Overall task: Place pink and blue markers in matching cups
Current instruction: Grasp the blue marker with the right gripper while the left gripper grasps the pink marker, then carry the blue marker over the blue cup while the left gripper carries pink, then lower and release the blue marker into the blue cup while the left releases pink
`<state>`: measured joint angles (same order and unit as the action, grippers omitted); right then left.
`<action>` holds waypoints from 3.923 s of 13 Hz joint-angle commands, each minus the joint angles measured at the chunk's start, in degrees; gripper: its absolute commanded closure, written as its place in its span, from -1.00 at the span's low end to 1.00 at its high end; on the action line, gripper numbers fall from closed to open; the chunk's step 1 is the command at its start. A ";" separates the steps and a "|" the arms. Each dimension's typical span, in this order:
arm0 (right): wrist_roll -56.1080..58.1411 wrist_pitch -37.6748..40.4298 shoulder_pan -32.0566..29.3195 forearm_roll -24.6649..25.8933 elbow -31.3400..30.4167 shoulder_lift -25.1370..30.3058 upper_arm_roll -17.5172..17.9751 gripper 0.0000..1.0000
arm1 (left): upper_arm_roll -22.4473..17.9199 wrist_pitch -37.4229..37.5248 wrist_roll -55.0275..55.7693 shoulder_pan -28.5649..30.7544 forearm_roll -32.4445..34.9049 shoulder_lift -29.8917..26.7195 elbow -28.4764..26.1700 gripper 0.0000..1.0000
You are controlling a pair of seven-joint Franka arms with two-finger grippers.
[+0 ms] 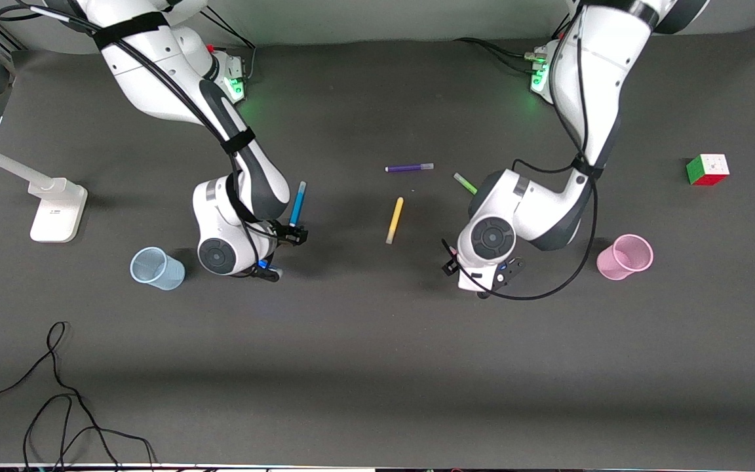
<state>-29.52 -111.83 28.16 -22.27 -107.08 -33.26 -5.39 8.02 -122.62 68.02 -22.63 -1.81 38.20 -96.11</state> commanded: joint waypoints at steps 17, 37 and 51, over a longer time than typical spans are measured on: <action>0.51 -6.30 1.02 -0.25 -5.68 14.96 -5.67 1.00 | -0.20 33.70 -6.65 12.32 -4.68 -3.75 19.86 1.00; 38.13 -51.37 0.58 22.71 -27.73 30.19 -25.81 1.00 | -0.29 46.86 -45.52 52.24 -33.35 -0.76 6.28 0.89; 36.99 -45.97 -0.47 22.45 -27.41 29.66 -26.43 -1.00 | -0.29 39.93 -47.98 41.72 -9.04 -17.16 7.61 -0.98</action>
<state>7.85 -161.75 28.06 -0.92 -136.76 -4.17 -31.84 8.78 -79.36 20.20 23.22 -17.08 30.76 -83.61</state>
